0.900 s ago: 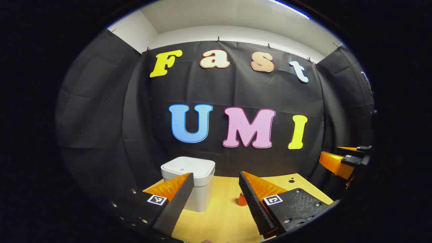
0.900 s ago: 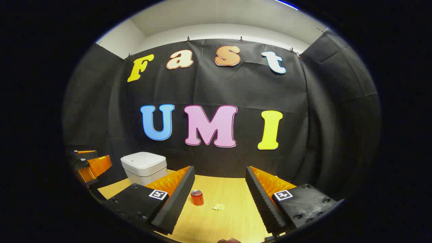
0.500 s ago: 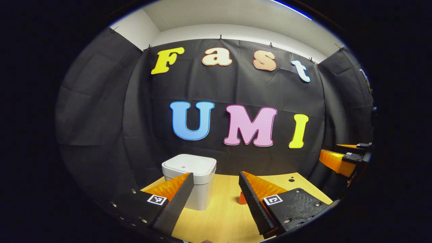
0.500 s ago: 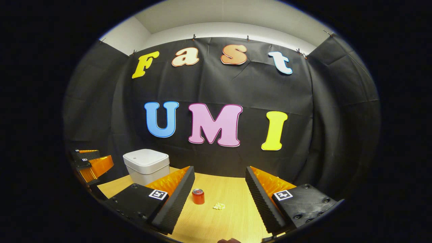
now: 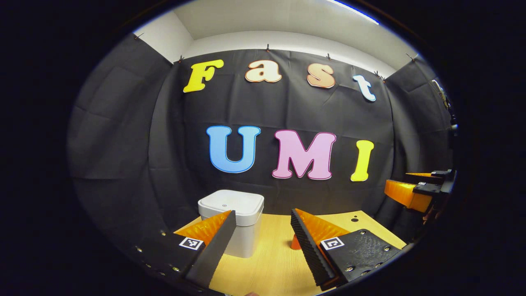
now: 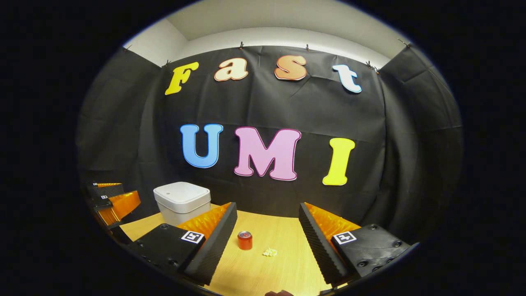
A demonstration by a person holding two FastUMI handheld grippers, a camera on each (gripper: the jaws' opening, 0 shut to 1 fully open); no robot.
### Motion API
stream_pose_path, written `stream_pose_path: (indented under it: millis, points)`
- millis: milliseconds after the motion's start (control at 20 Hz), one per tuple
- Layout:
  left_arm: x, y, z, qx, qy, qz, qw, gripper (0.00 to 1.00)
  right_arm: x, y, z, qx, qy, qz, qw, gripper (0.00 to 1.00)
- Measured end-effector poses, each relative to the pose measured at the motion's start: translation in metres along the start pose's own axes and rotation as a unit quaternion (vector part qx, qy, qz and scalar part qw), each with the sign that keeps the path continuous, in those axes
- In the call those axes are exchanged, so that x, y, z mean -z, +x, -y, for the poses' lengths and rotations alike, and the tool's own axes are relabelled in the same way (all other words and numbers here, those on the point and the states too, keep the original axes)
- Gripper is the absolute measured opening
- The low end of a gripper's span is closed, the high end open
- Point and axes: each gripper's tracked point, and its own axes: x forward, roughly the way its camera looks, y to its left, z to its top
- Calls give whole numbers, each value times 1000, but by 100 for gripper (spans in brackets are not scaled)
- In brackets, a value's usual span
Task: Press the lid of the desktop garbage bin to open it, pick up the crumpled paper on the desktop and throw it into the bin, then pick up the pop can on the desktop and drop it into the bin, and finally close the garbage bin lid.
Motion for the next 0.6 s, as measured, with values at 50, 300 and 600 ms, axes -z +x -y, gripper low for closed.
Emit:
stream_pose_path:
  millis: [50,300,600]
  points:
    - [2,0,-1,0,-2,-1,1000,88,0,0,-1,-1,-2,-1,1000,98]
    - [0,-1,-3,-3,-2,1,1000,88,5,2,-3,-5,3,-7,1000,98]
    - [1,3,-6,-14,6,-7,1000,88,11,14,-5,-12,11,-14,1000,98]
